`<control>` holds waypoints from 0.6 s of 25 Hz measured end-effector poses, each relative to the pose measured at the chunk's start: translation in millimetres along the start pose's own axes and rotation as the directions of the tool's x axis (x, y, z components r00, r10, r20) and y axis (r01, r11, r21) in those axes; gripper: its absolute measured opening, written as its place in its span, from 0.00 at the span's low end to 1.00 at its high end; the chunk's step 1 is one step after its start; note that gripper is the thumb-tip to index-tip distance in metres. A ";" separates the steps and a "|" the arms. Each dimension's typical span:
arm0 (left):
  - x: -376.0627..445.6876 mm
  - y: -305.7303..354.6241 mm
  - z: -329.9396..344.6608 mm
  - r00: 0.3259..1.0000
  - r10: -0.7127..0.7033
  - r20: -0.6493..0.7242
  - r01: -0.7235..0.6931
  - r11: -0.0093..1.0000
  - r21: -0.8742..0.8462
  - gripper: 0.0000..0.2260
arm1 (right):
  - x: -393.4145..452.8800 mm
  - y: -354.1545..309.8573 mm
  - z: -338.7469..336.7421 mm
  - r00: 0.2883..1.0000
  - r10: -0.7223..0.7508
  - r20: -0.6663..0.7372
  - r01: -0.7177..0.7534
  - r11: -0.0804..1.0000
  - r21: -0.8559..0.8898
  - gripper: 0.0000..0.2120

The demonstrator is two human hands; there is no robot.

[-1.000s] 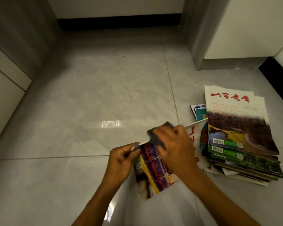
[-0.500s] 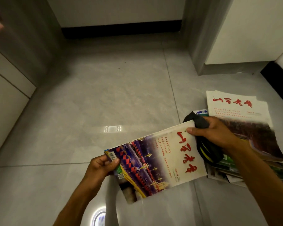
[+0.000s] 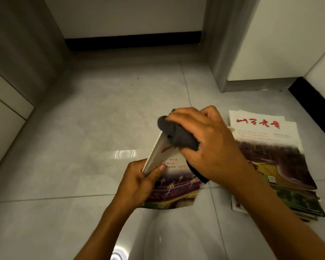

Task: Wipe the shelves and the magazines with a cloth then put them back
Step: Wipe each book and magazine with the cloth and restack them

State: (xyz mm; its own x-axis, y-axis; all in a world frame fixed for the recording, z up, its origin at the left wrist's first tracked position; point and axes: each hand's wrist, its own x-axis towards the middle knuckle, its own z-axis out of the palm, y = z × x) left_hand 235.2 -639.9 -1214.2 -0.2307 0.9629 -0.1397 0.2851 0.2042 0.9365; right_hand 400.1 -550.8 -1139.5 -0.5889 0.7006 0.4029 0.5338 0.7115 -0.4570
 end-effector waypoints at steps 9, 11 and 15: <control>-6.8 -13.7 -1.6 0.998 -0.034 0.060 0.034 0.999 -0.001 0.07 | -29.6 12.3 19.7 0.971 0.175 -0.165 -0.197 0.972 -0.130 0.20; -4.7 -9.7 -6.4 0.999 -0.037 0.028 0.038 0.999 -0.037 0.08 | -23.2 2.9 19.7 0.977 0.077 -0.198 -0.100 0.989 -0.112 0.19; 2.4 -6.4 -31.4 0.987 -0.040 -0.154 0.027 0.996 -0.082 0.04 | -57.1 74.0 16.1 0.958 0.264 -0.115 -0.284 0.931 -0.229 0.14</control>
State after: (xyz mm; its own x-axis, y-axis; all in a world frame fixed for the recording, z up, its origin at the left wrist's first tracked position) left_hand 203.6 -644.5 -1210.4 -0.3825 0.9154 -0.1257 0.2018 0.2155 0.9554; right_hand 463.4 -539.0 -1209.1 -0.3534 0.8649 0.3565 0.8031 0.4759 -0.3586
